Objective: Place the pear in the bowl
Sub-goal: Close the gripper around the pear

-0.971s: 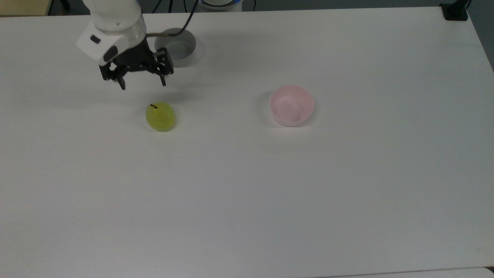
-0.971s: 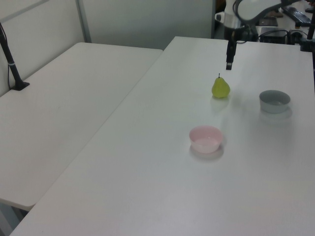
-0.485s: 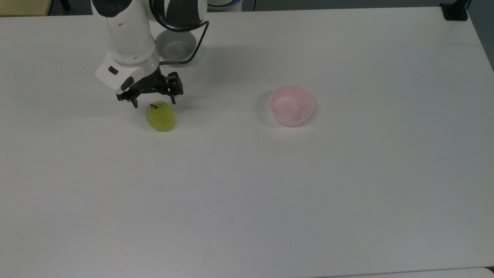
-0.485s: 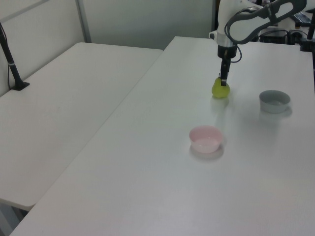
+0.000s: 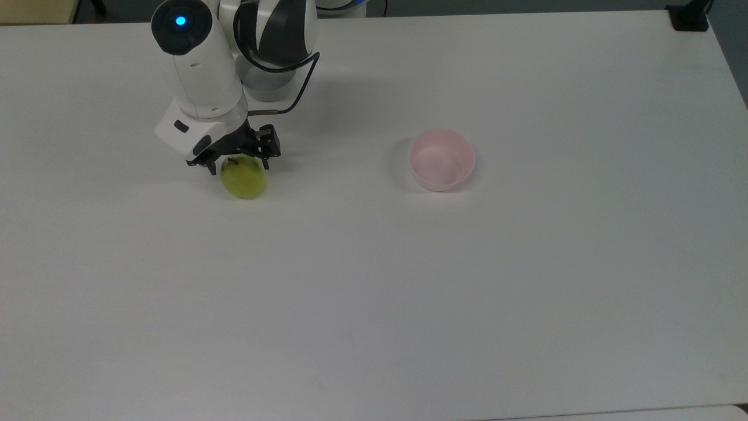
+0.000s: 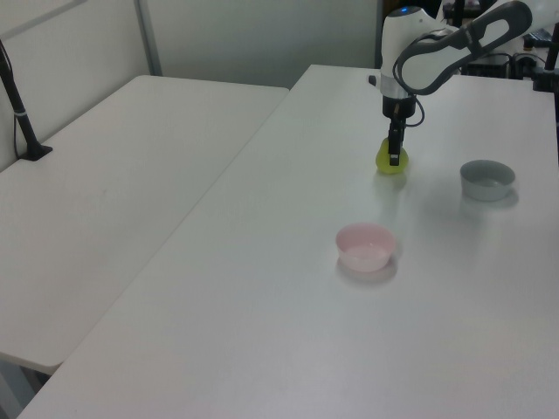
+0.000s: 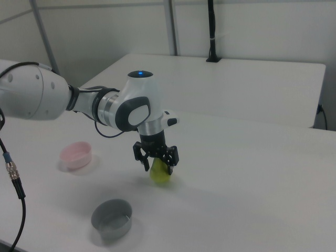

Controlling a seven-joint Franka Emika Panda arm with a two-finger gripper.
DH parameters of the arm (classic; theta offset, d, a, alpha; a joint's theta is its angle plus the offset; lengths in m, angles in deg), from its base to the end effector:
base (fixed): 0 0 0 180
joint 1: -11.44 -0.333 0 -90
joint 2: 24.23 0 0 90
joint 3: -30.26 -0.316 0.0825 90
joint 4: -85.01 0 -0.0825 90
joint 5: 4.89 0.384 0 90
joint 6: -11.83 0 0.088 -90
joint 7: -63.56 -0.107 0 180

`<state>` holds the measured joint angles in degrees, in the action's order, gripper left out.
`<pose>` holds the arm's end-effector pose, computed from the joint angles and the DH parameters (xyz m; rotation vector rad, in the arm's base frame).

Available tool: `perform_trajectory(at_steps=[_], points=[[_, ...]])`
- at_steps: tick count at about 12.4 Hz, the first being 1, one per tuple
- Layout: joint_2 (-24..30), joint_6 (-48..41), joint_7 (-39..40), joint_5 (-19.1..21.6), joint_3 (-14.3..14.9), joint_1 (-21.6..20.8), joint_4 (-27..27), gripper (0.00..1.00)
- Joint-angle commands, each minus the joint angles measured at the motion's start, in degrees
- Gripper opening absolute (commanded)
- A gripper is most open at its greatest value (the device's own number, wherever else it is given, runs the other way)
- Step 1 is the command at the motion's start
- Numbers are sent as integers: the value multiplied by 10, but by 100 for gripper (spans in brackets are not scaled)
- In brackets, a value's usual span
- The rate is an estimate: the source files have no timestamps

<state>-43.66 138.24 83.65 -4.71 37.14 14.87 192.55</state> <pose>0.6169 -0.1078 0.3321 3.0954 0.2722 -0.0262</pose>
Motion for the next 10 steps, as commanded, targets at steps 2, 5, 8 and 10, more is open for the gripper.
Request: perform_trajectory(at_steps=[2,5,8,10], points=[[7,20,-6,-1,2,-7,10,16],[37,-12,-8,0,2,-6,5,15],[60,-41,-11,0,-5,-6,4,16],[88,-74,-13,2,-12,-1,-8,16]])
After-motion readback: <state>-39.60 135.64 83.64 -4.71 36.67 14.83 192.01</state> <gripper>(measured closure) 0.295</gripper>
